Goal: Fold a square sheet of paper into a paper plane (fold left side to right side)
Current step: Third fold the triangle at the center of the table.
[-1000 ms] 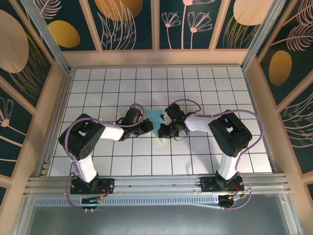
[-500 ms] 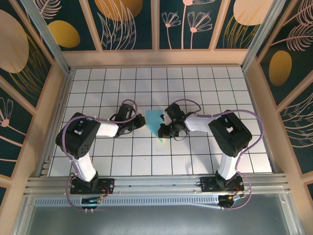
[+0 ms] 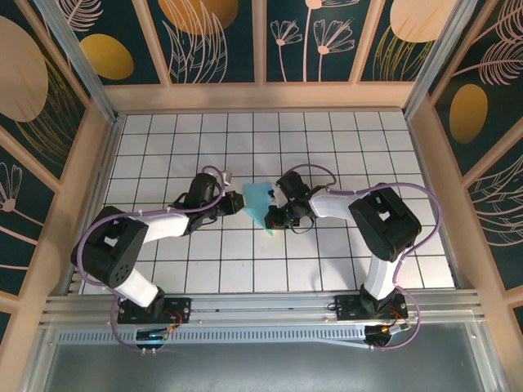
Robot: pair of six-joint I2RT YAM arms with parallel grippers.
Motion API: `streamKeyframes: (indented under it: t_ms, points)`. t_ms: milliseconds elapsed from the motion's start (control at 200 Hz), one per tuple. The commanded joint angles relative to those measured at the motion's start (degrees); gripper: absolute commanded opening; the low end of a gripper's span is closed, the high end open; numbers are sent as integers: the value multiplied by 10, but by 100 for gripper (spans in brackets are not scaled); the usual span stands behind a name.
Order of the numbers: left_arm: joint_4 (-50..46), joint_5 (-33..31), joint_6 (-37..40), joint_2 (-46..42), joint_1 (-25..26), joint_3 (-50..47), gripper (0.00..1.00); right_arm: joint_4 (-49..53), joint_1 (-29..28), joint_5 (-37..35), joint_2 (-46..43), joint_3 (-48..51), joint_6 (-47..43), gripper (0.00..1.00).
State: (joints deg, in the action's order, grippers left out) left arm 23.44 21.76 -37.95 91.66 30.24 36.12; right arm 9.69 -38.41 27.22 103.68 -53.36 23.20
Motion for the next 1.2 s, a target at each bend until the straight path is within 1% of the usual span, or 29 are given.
streamKeyframes:
  t_ms: [0,95,330,525,696,916,981,1066,1196]
  points:
    - [20,31,12,28,21,9,0,73,15,-90,31,15,-17,0]
    - [27,21,8,44,25,19,0,74,16,-89,31,15,-16,0]
    - [1,7,19,89,25,53,0,73,15,-87,32,16,-15,0]
    - [-9,0,26,107,25,65,0,73,15,-88,32,16,-15,0]
    - [-19,-8,30,122,26,56,0,75,15,-87,30,12,-14,0]
    - [-37,-31,30,136,25,57,0,56,16,-65,18,9,-5,0]
    - [-37,-36,27,134,25,50,0,47,16,-48,10,6,1,0]
    - [-45,-37,26,137,25,48,0,51,17,-33,2,-15,5,0]
    - [-60,-45,30,138,25,48,0,64,17,-30,-17,-45,7,0]
